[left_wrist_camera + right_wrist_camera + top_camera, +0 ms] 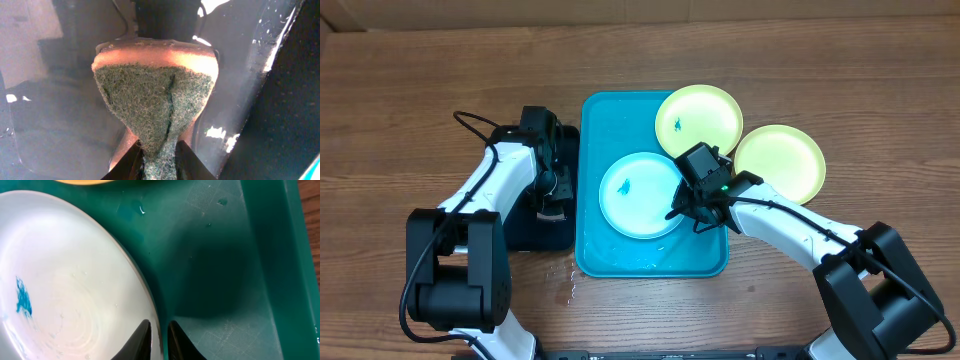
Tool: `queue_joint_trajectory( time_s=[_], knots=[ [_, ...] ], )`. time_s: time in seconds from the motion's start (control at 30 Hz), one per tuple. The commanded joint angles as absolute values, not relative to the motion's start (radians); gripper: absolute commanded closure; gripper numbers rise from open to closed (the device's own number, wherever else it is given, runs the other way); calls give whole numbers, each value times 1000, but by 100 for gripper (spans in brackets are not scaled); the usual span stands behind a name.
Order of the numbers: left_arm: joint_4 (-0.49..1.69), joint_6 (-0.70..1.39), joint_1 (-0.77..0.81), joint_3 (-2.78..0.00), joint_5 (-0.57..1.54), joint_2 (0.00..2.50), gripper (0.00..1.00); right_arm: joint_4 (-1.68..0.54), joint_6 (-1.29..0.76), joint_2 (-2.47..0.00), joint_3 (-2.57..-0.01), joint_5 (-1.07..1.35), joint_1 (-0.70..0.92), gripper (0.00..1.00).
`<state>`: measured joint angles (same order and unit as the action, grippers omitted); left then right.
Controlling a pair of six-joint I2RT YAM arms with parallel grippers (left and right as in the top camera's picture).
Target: Clean dirty plates on tray and stack at the side
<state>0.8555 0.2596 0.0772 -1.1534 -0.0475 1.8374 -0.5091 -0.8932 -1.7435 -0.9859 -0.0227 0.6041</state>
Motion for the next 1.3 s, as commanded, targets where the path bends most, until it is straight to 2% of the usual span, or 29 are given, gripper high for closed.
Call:
queue_joint_trajectory(
  time_s=[0.0, 0.07, 0.2, 0.23, 0.27, 0.3, 0.33, 0.53, 0.63, 0.77, 1.0, 1.1, 1.27],
  knots=[
    [841, 265, 78, -1129, -63, 1851, 76, -502, -890, -1732, -976, -24, 609, 86],
    [830, 265, 78, -1121, -63, 1851, 66, -502, -889, -1732, -976, -25, 609, 86],
    [823, 265, 78, -1113, -63, 1851, 65, -503, -889, -1732, -976, -24, 609, 86],
    [823, 265, 78, -1113, -62, 1851, 67, -503, -889, -1732, -976, -25, 609, 86],
    [823, 265, 78, -1113, -62, 1851, 75, -503, -889, -1732, -976, -25, 609, 86],
    [822, 265, 78, -1113, -62, 1851, 92, -502, -889, -1732, -976, -25, 609, 86],
    [822, 266, 78, -1113, -58, 1851, 96, -502, -889, -1732, -976, -25, 609, 86],
    [892, 237, 77, -1188, -54, 1843, 96, -502, -889, -1732, -976, -25, 609, 86],
    [936, 212, 77, -1250, -55, 1814, 96, -502, -889, -1732, -976, -24, 609, 78],
    [939, 205, 77, -1283, -56, 1746, 96, -502, -890, -1732, -976, -24, 609, 74],
    [934, 194, 77, -1283, -59, 1631, 96, -498, -890, -1732, -976, -24, 609, 73],
    [930, 194, 78, -1283, -51, 1627, 96, -497, -890, -1732, -976, -25, 609, 68],
    [926, 193, 78, -1283, -25, 1627, 96, -480, -889, -1736, -973, -25, 609, 69]
  ],
)
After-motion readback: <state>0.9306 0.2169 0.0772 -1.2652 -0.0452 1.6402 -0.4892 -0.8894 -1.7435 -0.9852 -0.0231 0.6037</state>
